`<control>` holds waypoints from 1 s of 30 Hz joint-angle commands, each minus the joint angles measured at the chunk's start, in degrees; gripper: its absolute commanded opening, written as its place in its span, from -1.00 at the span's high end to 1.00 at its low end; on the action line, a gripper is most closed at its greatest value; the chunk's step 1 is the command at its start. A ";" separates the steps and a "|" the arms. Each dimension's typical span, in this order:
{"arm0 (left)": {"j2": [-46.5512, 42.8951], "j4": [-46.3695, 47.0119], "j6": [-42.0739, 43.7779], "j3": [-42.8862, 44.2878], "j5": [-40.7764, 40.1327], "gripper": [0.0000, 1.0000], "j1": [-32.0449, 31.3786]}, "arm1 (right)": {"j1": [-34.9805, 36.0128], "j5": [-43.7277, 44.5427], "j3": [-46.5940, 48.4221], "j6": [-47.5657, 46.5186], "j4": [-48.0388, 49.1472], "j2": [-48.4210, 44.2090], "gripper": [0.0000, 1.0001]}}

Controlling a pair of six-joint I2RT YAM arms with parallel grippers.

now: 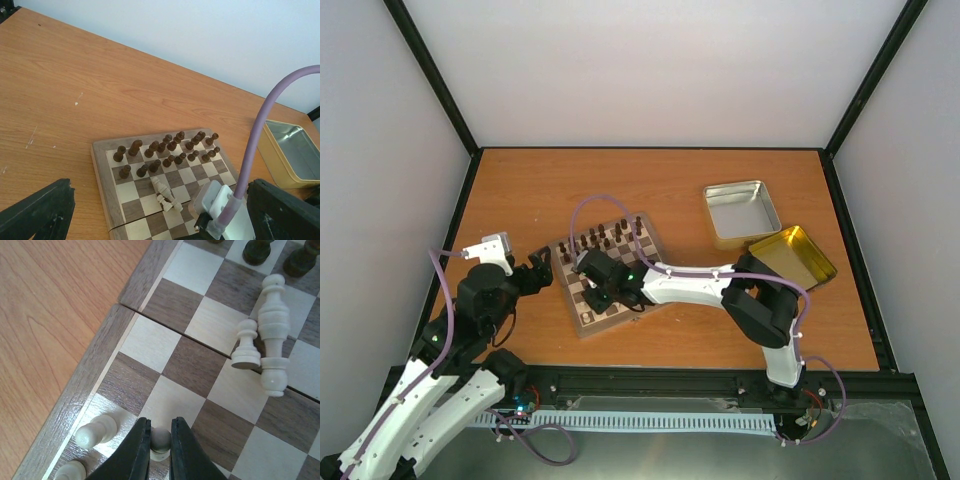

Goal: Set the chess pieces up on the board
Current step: Place the chess piece on the chessboard.

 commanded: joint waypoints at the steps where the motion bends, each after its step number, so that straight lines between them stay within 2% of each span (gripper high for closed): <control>1: -0.06 0.64 1.29 1.41 -1.07 -0.90 0.22 | 0.86 0.19 -0.34 -0.75 -0.28 0.91 0.79; 13: -0.20 0.65 1.29 1.46 -1.26 -0.90 0.21 | 1.23 -2.55 -0.99 -0.83 -1.38 -0.16 0.73; 20: -0.20 0.63 1.22 1.40 -1.11 -0.90 0.21 | 1.27 0.20 1.11 0.74 -4.08 -0.76 0.43; 30: -0.19 0.63 1.30 1.46 -1.14 -0.90 0.21 | 1.25 0.90 3.82 2.28 -5.47 -4.51 0.30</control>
